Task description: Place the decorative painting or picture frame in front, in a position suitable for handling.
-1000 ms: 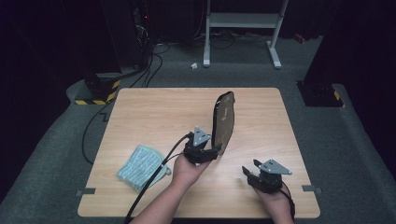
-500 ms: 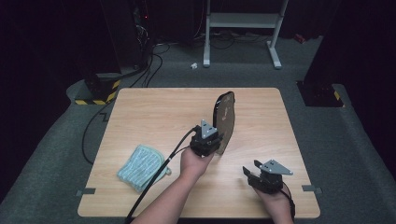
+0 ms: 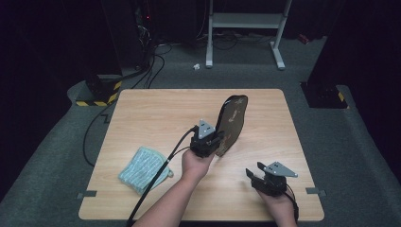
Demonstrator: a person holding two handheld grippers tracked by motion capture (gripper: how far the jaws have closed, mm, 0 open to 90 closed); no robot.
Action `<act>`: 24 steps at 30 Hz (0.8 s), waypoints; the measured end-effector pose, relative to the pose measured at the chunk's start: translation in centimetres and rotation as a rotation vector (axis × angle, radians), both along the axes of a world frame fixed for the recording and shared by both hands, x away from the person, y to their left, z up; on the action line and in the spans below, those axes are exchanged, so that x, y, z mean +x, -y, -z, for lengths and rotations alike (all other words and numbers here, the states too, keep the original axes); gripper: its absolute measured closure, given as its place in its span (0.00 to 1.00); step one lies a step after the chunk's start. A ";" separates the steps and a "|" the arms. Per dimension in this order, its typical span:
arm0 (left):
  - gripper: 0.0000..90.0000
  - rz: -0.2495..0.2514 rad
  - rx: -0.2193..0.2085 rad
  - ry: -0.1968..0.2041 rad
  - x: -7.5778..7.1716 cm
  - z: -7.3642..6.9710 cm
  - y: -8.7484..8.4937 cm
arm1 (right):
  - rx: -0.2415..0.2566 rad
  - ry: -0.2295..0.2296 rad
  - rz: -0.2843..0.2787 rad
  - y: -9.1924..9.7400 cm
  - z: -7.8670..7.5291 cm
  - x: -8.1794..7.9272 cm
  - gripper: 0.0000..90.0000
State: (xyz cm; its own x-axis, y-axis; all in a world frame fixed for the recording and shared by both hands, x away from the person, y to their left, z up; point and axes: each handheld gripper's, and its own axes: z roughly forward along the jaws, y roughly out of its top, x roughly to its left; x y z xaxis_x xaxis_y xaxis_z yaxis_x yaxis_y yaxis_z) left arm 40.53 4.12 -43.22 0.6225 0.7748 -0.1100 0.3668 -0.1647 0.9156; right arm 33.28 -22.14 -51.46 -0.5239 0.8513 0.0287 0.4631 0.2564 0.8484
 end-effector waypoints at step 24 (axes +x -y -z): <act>0.90 0.124 -0.023 0.050 -7.0 1.2 -1.0 | 0.009 -0.004 0.067 1.2 0.2 0.5 0.48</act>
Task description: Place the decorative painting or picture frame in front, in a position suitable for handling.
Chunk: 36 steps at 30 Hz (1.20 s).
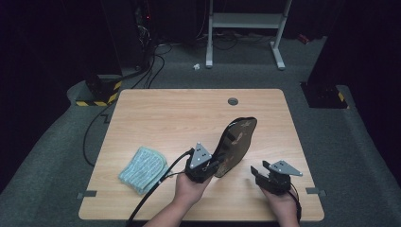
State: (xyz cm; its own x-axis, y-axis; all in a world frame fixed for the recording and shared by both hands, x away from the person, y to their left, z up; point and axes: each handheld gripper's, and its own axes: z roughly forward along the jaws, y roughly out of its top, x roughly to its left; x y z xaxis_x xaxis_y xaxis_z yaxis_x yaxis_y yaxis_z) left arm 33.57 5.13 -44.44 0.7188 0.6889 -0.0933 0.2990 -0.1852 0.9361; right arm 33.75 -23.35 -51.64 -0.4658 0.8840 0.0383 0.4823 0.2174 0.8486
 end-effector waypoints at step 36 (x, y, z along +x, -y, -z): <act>0.63 0.040 0.081 -0.004 -1.6 2.6 -1.9 | -0.018 -0.009 -0.007 -0.4 0.4 0.1 0.46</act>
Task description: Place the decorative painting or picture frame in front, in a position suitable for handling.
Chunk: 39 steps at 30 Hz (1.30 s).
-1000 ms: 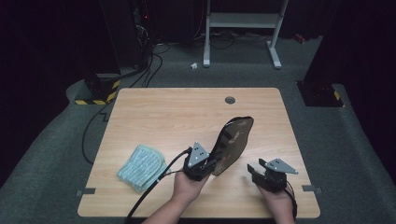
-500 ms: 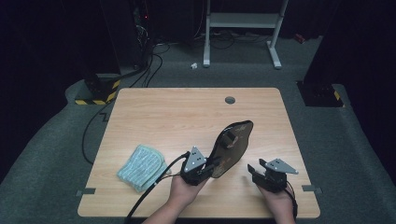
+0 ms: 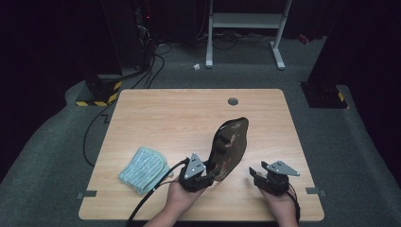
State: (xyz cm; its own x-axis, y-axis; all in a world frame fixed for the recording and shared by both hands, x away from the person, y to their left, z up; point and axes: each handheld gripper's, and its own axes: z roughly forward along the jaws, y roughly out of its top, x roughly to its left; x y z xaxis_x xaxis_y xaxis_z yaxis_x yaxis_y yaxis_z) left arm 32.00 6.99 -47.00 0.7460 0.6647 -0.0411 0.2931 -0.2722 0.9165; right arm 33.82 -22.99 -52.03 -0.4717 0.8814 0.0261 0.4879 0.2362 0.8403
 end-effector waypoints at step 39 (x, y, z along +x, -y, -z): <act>0.45 -0.195 0.084 -0.104 3.4 3.3 -4.0 | 0.036 0.044 -0.047 0.1 -0.4 -0.4 0.41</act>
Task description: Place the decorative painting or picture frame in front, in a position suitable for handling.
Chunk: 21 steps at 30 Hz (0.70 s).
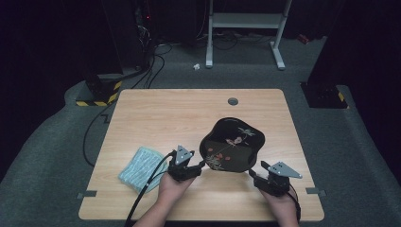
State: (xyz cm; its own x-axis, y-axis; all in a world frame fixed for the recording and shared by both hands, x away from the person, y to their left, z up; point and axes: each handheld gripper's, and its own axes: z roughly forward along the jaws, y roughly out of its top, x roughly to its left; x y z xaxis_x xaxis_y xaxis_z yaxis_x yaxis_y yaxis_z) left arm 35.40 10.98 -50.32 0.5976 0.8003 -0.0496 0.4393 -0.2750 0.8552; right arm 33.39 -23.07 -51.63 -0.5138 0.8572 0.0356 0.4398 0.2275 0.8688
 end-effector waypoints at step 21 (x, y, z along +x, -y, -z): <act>0.34 -0.052 0.149 -0.115 -3.3 3.0 -4.4 | 0.015 0.036 -0.053 -2.3 -1.7 0.7 0.34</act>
